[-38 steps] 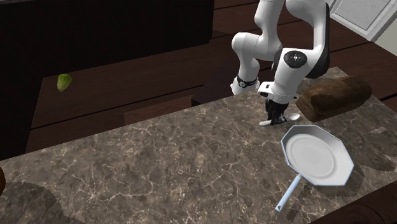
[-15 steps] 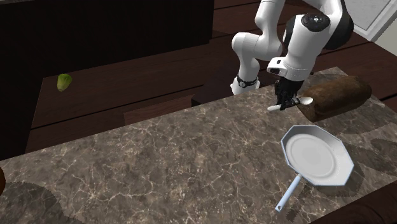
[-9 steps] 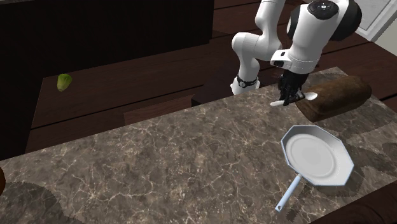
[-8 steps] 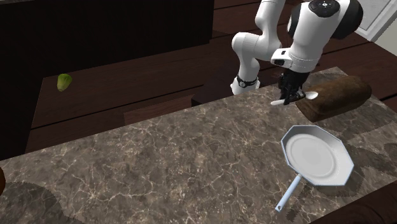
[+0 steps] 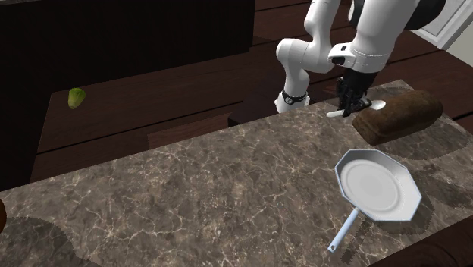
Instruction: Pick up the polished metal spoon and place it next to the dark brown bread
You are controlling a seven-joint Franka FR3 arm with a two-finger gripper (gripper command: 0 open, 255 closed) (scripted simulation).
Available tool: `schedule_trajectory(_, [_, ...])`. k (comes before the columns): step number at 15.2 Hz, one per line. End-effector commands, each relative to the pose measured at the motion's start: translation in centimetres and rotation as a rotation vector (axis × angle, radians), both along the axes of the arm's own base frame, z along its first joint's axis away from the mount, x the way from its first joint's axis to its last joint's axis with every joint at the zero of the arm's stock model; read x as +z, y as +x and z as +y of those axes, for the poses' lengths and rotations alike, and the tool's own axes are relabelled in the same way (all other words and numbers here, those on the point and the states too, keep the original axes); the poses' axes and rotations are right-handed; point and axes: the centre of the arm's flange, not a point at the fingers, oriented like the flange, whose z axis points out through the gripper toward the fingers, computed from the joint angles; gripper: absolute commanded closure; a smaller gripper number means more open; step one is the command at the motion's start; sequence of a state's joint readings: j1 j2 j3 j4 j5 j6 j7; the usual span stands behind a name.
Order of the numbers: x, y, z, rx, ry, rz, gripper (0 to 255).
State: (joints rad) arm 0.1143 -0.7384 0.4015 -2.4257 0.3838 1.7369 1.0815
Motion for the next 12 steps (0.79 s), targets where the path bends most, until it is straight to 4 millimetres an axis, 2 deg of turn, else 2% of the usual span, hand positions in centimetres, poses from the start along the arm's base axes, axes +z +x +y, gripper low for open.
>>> schedule_trajectory(1, [1.1,-0.1,0.0,0.000,0.000,0.000,255])
schedule_trajectory(6, [3.3,-0.1,0.0,0.000,0.000,0.000,255])
schedule_trajectory(12, [3.4,-1.3,7.8,0.000,0.000,0.000,255])
